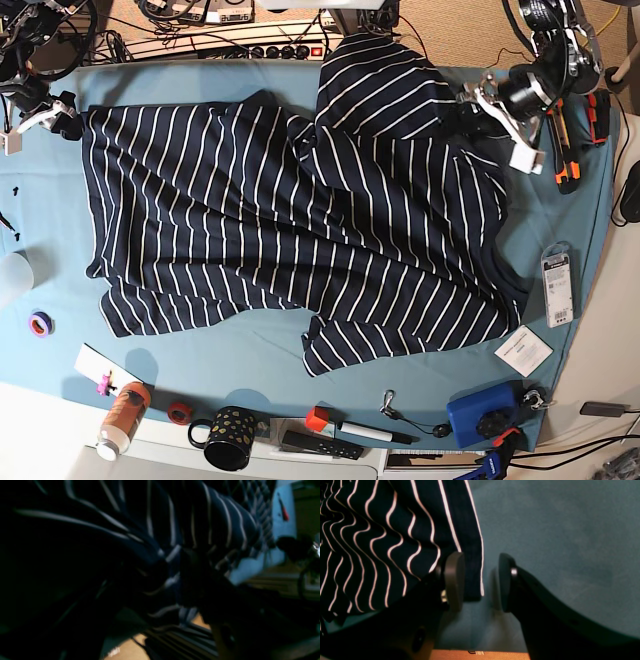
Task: Layout the t-shirt on the table in an organized manner, then fold the t-shirt properly
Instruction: 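Grasp the shirt's two shoulder corners with the left and right grippers, then lift the shirt with both grippers and swing it across the table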
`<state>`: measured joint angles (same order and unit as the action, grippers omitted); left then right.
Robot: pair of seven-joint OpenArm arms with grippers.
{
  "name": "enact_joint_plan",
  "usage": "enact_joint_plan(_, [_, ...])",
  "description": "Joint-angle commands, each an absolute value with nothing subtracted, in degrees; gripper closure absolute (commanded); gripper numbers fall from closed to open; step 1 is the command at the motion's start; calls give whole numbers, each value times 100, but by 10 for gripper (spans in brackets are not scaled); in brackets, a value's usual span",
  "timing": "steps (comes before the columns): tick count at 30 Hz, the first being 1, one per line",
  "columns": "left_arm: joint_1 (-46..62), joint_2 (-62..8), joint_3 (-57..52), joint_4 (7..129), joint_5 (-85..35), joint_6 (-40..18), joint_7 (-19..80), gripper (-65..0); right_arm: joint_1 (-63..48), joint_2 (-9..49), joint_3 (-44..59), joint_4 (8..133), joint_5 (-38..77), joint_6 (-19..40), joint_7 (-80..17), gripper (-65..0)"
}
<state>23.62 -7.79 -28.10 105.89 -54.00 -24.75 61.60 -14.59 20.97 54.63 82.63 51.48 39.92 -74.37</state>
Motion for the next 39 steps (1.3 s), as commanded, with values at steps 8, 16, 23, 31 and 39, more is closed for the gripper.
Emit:
enact_joint_plan(8, [2351, -832, -2856, 10676, -4613, -2145, 6001, 0, -1446, 2248, 5513, 8357, 5262, 4000, -7352, -229])
enact_joint_plan(16, [2397, -878, -3374, 10676, -4755, -2171, 6445, 0, -1597, 1951, 5511, 8355, 5828, 4000, -7935, -229])
enact_joint_plan(23, [2397, -878, -3892, 10676, -4757, -2274, 6451, 0, -1619, 1863, 5507, 8357, 6040, 4000, -7990, -229])
enact_joint_plan(31, [2397, -875, -3924, 10676, -5039, -2429, 6449, 0, -1564, 1859, 5507, 8357, 5992, 4000, -7837, -229])
enact_joint_plan(39, [2397, -917, -3924, 10676, -5256, -2648, 6528, 0, -1304, 2060, 5511, 8357, 5524, 4000, -7328, 0])
